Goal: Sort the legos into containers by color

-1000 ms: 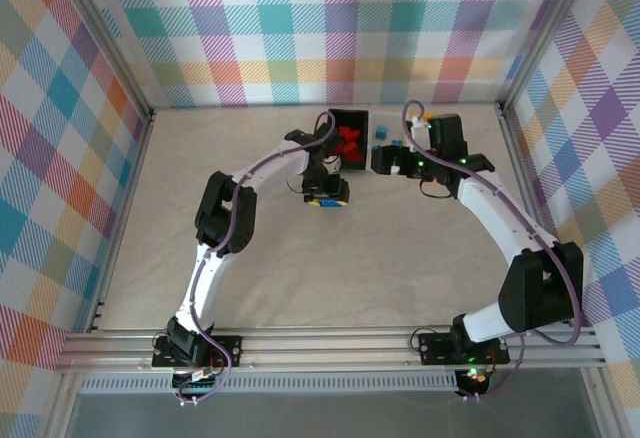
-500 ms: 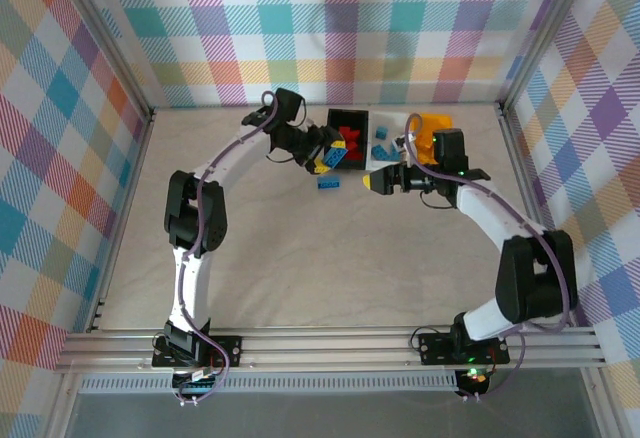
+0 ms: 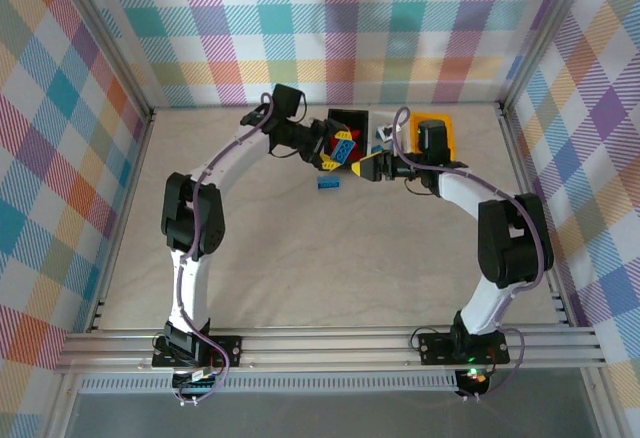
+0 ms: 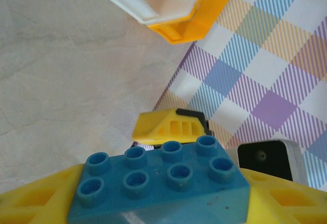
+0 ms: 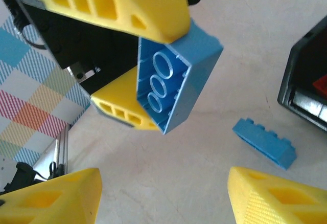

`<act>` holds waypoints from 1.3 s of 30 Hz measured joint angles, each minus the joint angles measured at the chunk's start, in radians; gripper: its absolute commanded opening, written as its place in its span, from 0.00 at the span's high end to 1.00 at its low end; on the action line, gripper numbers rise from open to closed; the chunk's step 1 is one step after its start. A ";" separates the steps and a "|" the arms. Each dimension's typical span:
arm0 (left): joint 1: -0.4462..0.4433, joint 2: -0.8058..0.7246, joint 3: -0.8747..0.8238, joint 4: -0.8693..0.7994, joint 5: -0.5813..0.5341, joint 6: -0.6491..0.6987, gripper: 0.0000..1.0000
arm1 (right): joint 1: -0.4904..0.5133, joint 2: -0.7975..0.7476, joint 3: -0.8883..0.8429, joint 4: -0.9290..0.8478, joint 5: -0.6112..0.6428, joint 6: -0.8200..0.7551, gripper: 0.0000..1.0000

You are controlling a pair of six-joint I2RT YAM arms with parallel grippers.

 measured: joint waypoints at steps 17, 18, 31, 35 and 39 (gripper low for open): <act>-0.011 -0.037 -0.010 0.000 0.031 -0.018 0.35 | 0.059 0.109 0.148 0.120 -0.046 0.048 0.50; -0.012 -0.037 -0.011 0.000 0.032 -0.018 0.35 | 0.061 0.111 0.149 0.120 -0.048 0.051 0.51; -0.013 -0.047 -0.032 0.023 0.054 -0.014 0.32 | 0.071 0.121 0.157 0.118 -0.076 0.084 0.78; -0.008 -0.054 -0.040 0.021 0.048 -0.018 0.25 | 0.071 0.121 0.158 0.119 -0.079 0.083 0.80; -0.010 -0.054 -0.044 0.022 0.049 -0.019 0.19 | 0.076 0.121 0.158 0.117 -0.079 0.084 0.84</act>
